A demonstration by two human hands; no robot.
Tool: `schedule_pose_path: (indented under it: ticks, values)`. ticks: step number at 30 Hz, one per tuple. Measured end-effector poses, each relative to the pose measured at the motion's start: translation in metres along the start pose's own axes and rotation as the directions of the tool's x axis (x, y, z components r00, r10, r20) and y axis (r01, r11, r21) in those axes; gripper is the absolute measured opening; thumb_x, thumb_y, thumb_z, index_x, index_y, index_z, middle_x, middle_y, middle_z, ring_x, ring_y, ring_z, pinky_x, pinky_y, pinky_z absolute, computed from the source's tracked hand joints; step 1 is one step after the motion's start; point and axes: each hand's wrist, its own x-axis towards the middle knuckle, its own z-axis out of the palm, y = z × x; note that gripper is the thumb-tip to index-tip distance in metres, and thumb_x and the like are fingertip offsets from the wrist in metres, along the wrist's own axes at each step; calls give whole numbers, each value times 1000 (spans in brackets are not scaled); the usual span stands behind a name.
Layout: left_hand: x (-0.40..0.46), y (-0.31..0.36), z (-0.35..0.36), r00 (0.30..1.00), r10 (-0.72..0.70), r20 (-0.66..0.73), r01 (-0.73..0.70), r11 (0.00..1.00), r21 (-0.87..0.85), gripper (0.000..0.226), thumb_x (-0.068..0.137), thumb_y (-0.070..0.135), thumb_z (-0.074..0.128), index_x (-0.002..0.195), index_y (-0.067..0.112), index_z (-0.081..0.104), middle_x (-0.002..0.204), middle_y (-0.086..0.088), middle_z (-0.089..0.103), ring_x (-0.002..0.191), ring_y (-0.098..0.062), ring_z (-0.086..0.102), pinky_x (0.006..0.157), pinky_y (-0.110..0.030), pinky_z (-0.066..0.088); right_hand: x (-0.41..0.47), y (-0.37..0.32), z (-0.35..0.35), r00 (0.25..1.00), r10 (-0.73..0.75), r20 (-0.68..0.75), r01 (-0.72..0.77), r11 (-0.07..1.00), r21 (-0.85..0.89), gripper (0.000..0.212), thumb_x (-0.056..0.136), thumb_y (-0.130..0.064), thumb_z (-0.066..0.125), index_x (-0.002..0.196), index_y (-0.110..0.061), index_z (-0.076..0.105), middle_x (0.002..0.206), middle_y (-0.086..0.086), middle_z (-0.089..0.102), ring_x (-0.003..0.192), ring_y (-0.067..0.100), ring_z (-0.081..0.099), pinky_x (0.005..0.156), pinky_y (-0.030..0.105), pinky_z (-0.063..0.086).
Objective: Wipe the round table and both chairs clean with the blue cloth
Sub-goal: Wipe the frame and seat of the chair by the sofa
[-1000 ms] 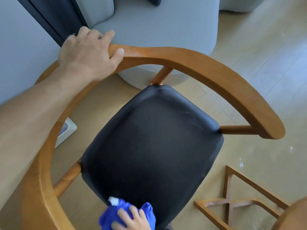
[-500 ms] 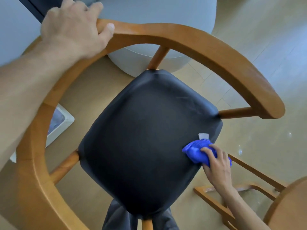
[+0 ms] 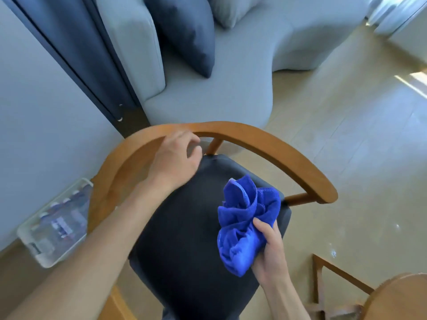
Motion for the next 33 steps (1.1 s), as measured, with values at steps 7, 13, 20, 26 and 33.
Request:
schedule_pose_path:
  ticks: [7,13,20,26,33]
  values:
    - [-78,90,-43,928,80,365,194,732,-654,57,68,69,67,116,43,53,113,24,62,108,2,59,90,-22,49,-52,-85,58,982,-179,61,185,977,-109,38,77,-10,66,114,-17,60,115,18,65,102,34,63,87,48,52]
    - [-86,144,-87,959,92,269,61,858,-510,61,64,56,77,117,48,47,107,32,58,100,11,58,78,-7,47,-87,-135,91,940,-279,194,286,958,-6,49,76,-4,59,125,-6,51,113,15,66,102,28,65,84,36,56]
    - [-73,184,-147,960,197,199,-120,932,-343,12,93,18,53,91,27,61,83,12,66,79,-9,61,66,-22,48,-111,-176,100,924,-283,258,267,959,93,40,70,0,57,110,-5,56,96,10,65,86,22,63,65,29,54]
    - [-62,213,-210,968,246,52,-220,930,-295,15,95,9,49,87,5,62,78,-14,64,77,-32,57,72,-46,47,-121,-208,84,899,-280,337,309,950,-35,69,63,8,60,129,-7,48,122,22,61,105,36,60,85,44,48]
    - [-64,257,-260,917,398,22,-389,904,-176,29,89,0,47,68,20,48,60,5,46,56,-7,36,53,-17,32,-132,-232,81,865,-132,484,244,953,-177,73,66,4,58,135,-18,49,128,22,57,108,34,59,86,40,51]
